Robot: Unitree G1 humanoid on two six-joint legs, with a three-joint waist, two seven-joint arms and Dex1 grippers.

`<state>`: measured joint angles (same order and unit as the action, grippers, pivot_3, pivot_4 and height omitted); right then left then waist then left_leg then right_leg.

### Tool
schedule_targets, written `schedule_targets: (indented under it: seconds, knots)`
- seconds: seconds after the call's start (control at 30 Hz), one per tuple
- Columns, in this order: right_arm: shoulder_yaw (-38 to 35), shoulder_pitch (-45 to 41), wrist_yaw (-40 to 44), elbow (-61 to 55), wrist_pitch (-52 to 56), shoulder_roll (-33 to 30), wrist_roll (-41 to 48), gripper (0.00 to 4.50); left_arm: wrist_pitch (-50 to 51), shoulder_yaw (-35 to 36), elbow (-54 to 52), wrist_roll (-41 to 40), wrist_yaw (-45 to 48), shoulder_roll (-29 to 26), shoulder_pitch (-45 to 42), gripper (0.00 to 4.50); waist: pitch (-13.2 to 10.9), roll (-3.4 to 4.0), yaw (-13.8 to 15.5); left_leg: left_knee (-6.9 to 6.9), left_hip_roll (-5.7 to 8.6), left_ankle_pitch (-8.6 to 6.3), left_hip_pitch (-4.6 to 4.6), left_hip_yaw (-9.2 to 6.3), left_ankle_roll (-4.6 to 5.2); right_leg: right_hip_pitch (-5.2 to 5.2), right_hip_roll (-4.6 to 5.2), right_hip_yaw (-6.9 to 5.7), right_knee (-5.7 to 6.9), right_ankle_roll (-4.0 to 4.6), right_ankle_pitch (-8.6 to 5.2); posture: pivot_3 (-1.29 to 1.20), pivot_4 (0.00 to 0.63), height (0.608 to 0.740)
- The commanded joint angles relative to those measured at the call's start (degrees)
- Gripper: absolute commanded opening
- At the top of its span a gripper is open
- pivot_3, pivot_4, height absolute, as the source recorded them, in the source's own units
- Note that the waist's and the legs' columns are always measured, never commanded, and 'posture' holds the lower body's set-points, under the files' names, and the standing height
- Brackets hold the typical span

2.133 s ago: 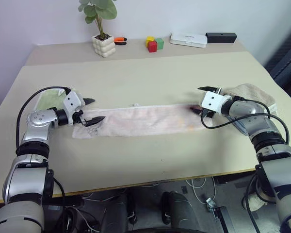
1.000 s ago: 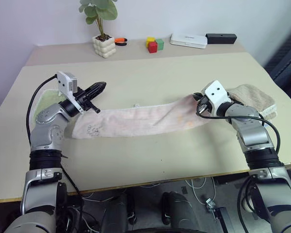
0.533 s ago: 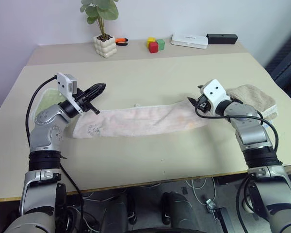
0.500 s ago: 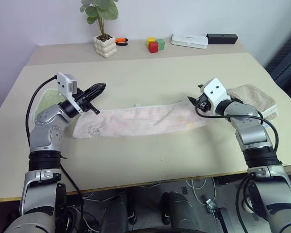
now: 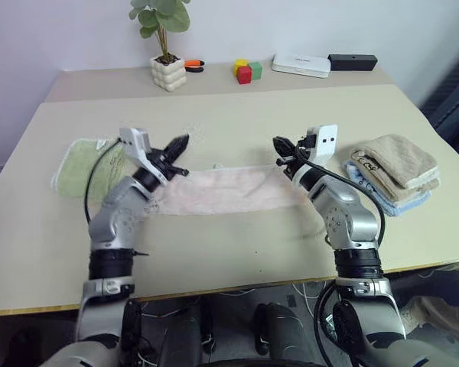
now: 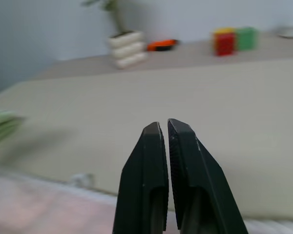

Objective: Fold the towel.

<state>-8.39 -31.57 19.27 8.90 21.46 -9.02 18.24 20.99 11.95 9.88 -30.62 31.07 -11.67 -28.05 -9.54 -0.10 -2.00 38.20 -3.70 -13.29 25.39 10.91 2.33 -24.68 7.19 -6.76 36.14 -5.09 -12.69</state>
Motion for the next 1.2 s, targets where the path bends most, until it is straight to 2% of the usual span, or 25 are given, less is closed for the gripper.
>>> schedule_targets:
  seconds: [0.03, 0.2, 0.43, 0.63, 0.77, 0.83, 0.9, 1.1, 1.2]
  knots:
    - [-1.0, -0.5, -2.6, 2.2, -3.1, 0.4, -1.3, 0.01, -1.4, -0.5, -1.3, 2.6, -4.4, 1.2, 0.7, 0.00, 0.0, -0.01, -0.1, 0.00, 0.00, 0.00, 0.00, 0.00, 0.00, -0.01, 0.00, 0.00, 0.00, 0.00, 0.00, 0.00, 0.150, 0.740]
    - [-1.3, -0.3, -5.6, 9.9, -5.0, -1.6, -4.5, 0.01, -3.5, 0.3, 3.9, 6.1, -7.8, 0.8, 1.7, 0.00, 0.0, 0.01, -0.4, -0.04, -0.02, 0.00, -0.01, 0.00, -0.01, -0.03, -0.03, 0.00, 0.00, 0.01, 0.00, 0.00, 0.150, 0.740]
    - [-2.8, 1.4, -4.9, 16.5, -8.7, -7.8, -6.8, 0.01, -6.4, 3.6, 7.7, 7.3, -7.2, -4.8, 3.1, 0.00, 0.0, 0.00, -0.4, -0.06, -0.04, -0.01, 0.00, 0.00, -0.01, -0.04, -0.03, 0.00, -0.02, 0.01, 0.00, 0.00, 0.150, 0.740]
    - [-3.9, 2.1, -3.9, 16.8, -9.6, -11.1, -6.4, 0.01, -6.4, 6.7, 9.3, 5.7, -5.7, -8.6, 4.3, 0.00, 0.0, 0.00, -0.3, -0.07, -0.11, -0.01, 0.00, -0.01, -0.02, -0.05, -0.01, 0.00, -0.03, 0.02, -0.01, 0.00, 0.150, 0.740]
    - [-4.9, 2.3, -1.2, 14.6, -8.4, -11.1, -3.8, 0.01, -5.9, 6.9, 9.0, 4.2, -2.6, -9.1, 4.0, 0.00, 0.0, 0.00, -0.3, -0.07, -0.11, -0.02, 0.00, 0.00, -0.02, -0.05, -0.01, 0.00, -0.03, 0.02, -0.01, 0.00, 0.150, 0.740]
    - [-4.8, 2.8, 1.9, 11.8, -7.4, -10.7, -1.6, 0.56, -5.5, 7.0, 8.8, 3.2, -1.0, -9.0, 3.6, 0.55, 0.0, 0.01, -0.4, -0.08, -0.12, -0.02, 0.00, 0.00, -0.03, -0.05, -0.01, 0.00, -0.03, 0.02, -0.01, 0.00, 0.150, 0.740]
    - [-5.0, 3.3, 3.4, 8.6, -5.8, -10.3, 0.4, 1.30, -4.8, 6.3, 8.1, 2.5, 1.4, -9.4, 3.6, 1.32, 0.0, 0.01, -0.4, -0.10, -0.12, -0.02, 0.00, 0.00, -0.03, -0.07, -0.01, 0.00, -0.03, 0.02, -0.01, 0.00, 0.150, 0.740]
    - [-12.1, 6.1, 1.9, -2.1, 5.0, -12.4, 10.1, 4.42, -7.0, 5.3, 10.0, 2.4, 11.1, -14.3, 0.0, 4.38, 0.0, 0.00, 0.0, -0.10, -0.13, -0.04, 0.06, -0.03, -0.05, -0.12, 0.03, -0.01, -0.03, 0.02, -0.01, 0.00, 0.150, 0.740]
    - [-15.6, 9.8, 1.2, -8.8, 13.1, -12.9, 16.7, 4.49, -7.7, 4.7, 11.2, 1.8, 17.4, -16.4, -1.6, 4.48, 0.0, 0.01, 0.5, -0.11, -0.13, -0.12, 0.07, -0.04, -0.12, -0.14, 0.06, -0.03, -0.07, 0.04, -0.01, 0.00, 0.150, 0.740]
